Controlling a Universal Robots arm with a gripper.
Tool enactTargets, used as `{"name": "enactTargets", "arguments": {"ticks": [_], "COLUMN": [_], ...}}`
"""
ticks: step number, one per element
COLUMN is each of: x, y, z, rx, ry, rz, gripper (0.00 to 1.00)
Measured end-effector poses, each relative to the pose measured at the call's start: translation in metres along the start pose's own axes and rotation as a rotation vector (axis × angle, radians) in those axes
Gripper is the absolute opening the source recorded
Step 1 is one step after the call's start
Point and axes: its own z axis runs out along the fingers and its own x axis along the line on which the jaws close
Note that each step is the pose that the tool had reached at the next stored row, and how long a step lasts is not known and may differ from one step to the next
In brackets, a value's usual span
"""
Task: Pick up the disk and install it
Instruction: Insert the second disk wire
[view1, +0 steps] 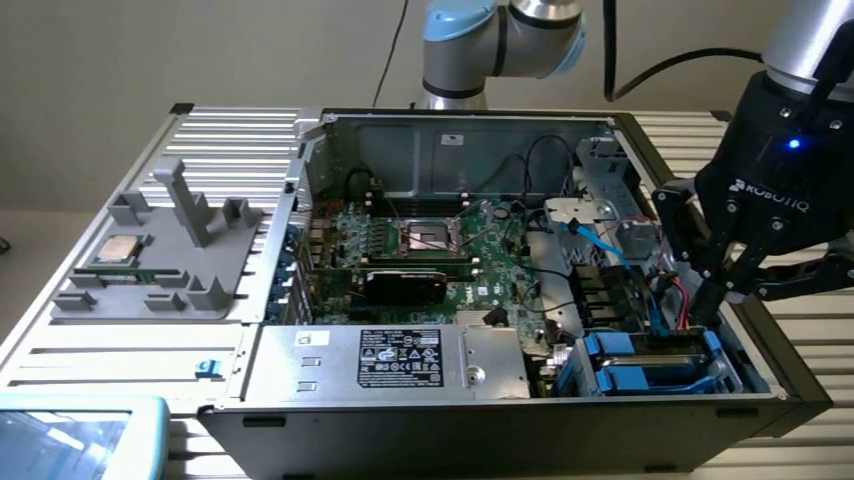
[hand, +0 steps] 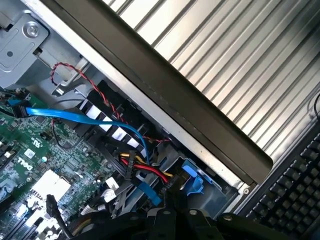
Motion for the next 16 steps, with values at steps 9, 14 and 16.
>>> {"name": "enactTargets", "arguments": {"ticks": [9, 14, 16], "x": [0.0, 0.0, 0.0], "y": [0.0, 0.0001, 0.0], "z": [0.0, 0.0003, 0.0005], "rx": [-0.0363, -0.038, -0.0377], "ry": [0.0459, 0.0495, 0.051], "rz": [-0.1, -0.18, -0.213], "gripper": [0.11, 0.11, 0.11]}}
